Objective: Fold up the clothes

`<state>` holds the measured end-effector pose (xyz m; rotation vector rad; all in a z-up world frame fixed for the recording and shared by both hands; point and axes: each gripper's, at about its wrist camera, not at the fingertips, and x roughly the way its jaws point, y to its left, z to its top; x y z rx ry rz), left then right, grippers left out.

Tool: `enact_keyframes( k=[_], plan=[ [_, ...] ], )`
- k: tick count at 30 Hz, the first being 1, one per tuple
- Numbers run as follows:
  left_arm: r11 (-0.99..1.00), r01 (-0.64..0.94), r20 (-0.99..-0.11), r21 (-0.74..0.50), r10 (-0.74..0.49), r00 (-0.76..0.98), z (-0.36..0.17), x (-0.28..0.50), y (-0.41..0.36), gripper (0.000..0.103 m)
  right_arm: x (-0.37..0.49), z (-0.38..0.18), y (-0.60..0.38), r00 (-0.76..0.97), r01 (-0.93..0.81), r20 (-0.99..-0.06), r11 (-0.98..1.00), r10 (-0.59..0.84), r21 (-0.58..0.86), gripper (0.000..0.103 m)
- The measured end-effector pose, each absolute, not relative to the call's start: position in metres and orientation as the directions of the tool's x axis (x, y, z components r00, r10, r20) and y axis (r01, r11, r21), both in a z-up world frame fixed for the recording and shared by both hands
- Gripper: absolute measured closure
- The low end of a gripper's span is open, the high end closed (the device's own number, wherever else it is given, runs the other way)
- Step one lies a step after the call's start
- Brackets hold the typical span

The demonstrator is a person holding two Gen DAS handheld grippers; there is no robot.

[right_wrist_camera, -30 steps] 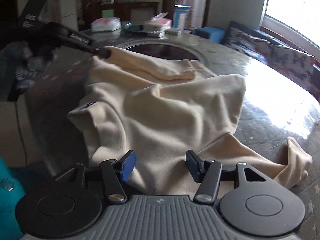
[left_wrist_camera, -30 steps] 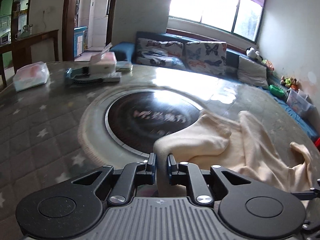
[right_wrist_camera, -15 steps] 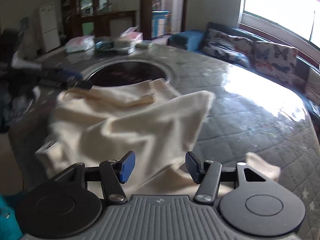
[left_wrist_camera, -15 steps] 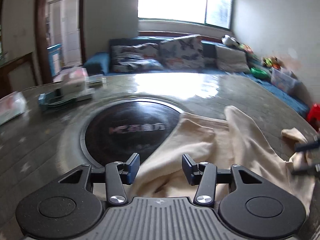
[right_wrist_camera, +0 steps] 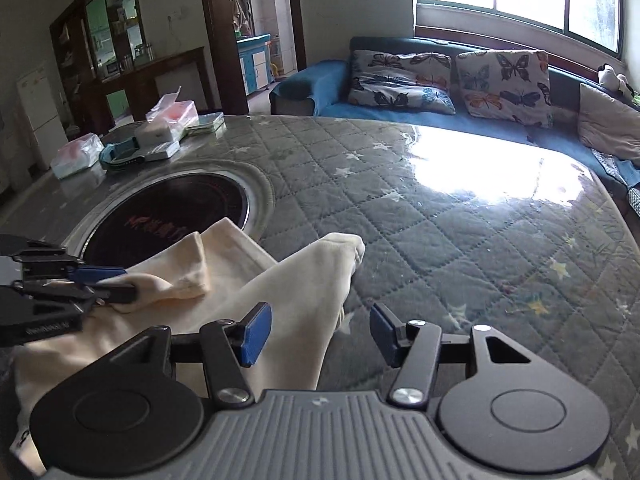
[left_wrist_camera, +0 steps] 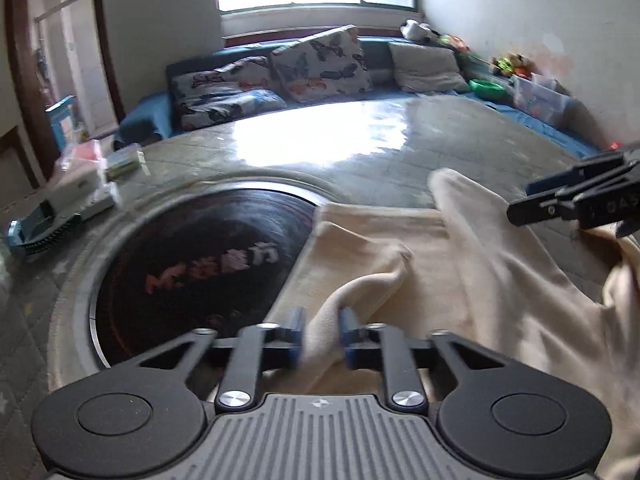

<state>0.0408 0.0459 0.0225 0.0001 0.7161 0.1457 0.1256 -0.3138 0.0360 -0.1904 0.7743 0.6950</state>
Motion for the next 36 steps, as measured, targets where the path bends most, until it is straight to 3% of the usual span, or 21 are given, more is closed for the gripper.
enact_keyframes(
  k=[4,12,15,17,20,29,36],
  plan=[
    [0.963,-0.268,-0.63,0.038,0.231,0.741,0.028,0.04,0.072,0.097,0.143,0.025,-0.308,0.495,-0.617,-0.71,0.778,0.5,0.117,0.057],
    [0.864,-0.504,-0.617,-0.009,0.392,0.682,0.035,0.038,0.118,0.097,0.162,0.013,-0.308,0.478,-0.581,-0.707,0.791,0.521,0.19,0.066],
    [0.82,-0.572,-0.643,-0.034,0.42,0.64,0.034,0.037,0.129,0.095,0.164,0.013,-0.307,0.472,-0.581,-0.705,0.788,0.529,0.202,0.072],
    [0.795,-0.605,-0.658,-0.047,0.431,0.617,0.033,0.037,0.133,0.085,0.164,0.012,-0.305,0.466,-0.586,-0.706,0.784,0.533,0.205,0.074],
    [0.847,-0.53,-0.654,-0.042,0.377,0.656,0.036,0.045,0.11,0.061,0.163,0.013,-0.306,0.466,-0.592,-0.702,0.779,0.539,0.205,0.088],
    [0.984,-0.155,-0.666,-0.09,0.057,0.744,0.034,0.091,0.043,0.06,0.156,0.024,-0.311,0.518,-0.59,-0.675,0.791,0.525,0.163,0.099],
    [0.997,-0.067,-0.679,-0.042,0.021,0.734,0.019,0.127,0.019,0.053,0.164,0.025,-0.321,0.5,-0.565,-0.674,0.795,0.544,0.222,0.093]
  ],
)
